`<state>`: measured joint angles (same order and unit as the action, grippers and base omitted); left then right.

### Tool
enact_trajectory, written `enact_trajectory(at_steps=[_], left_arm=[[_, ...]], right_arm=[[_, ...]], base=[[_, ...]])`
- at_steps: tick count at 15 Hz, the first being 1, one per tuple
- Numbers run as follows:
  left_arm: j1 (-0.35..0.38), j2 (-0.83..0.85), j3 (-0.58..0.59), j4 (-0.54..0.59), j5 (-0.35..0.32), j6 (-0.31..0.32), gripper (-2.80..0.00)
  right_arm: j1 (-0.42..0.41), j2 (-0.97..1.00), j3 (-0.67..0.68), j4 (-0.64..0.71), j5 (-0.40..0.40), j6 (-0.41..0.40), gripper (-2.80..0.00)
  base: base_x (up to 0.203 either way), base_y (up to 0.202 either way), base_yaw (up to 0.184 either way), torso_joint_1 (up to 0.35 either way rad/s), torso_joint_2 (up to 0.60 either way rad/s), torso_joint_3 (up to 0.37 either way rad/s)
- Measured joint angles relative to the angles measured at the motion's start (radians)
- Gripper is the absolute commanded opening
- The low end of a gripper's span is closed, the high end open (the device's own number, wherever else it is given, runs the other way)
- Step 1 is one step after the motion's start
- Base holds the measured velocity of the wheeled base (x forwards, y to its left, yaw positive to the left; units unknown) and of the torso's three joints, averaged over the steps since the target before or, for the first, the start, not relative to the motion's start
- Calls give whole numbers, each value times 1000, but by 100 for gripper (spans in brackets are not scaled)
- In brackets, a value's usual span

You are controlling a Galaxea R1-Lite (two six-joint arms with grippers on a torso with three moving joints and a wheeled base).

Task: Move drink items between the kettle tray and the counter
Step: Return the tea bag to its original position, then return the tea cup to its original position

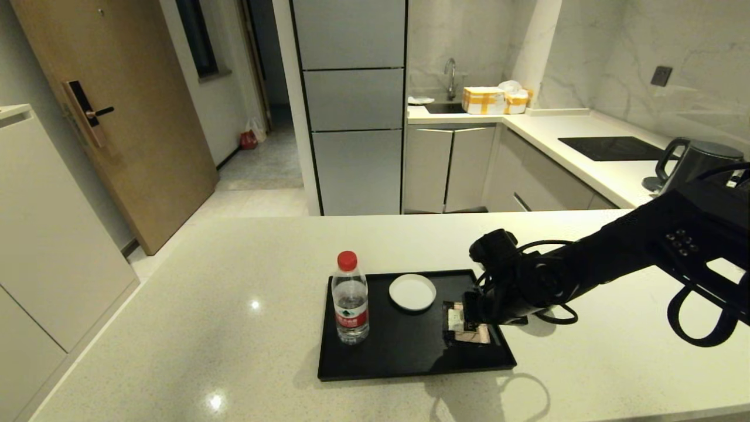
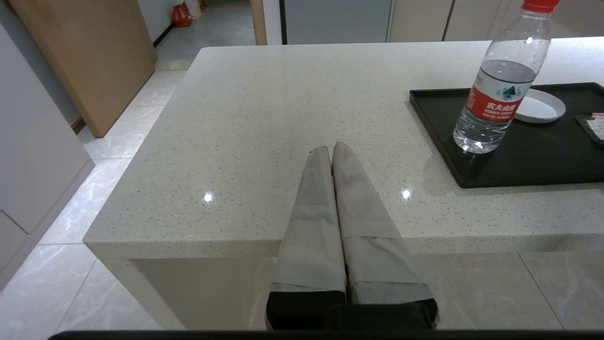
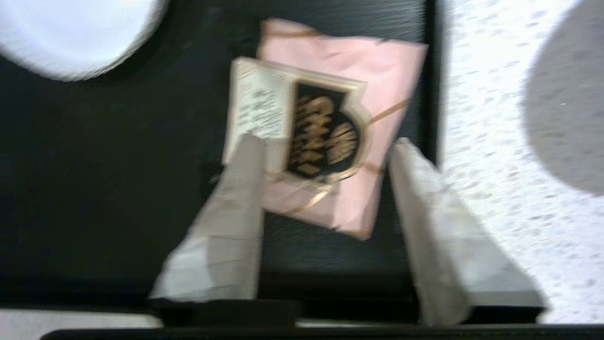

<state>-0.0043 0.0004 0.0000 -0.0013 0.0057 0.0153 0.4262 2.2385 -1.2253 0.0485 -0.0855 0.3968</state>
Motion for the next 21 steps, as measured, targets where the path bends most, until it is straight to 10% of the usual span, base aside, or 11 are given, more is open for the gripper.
enact_trajectory(at_steps=[19, 20, 21], left_arm=[[0, 0, 0, 0, 0, 0, -280], [0, 0, 0, 0, 0, 0, -280], [0, 0, 0, 0, 0, 0, -280]], right_arm=[[11, -836, 516, 117, -111, 209, 0], [10, -874, 542, 127, -112, 219, -60], [10, -909, 569, 135, -111, 224, -280]], base=[[0, 0, 0, 0, 0, 0], [0, 0, 0, 0, 0, 0], [0, 0, 0, 0, 0, 0]])
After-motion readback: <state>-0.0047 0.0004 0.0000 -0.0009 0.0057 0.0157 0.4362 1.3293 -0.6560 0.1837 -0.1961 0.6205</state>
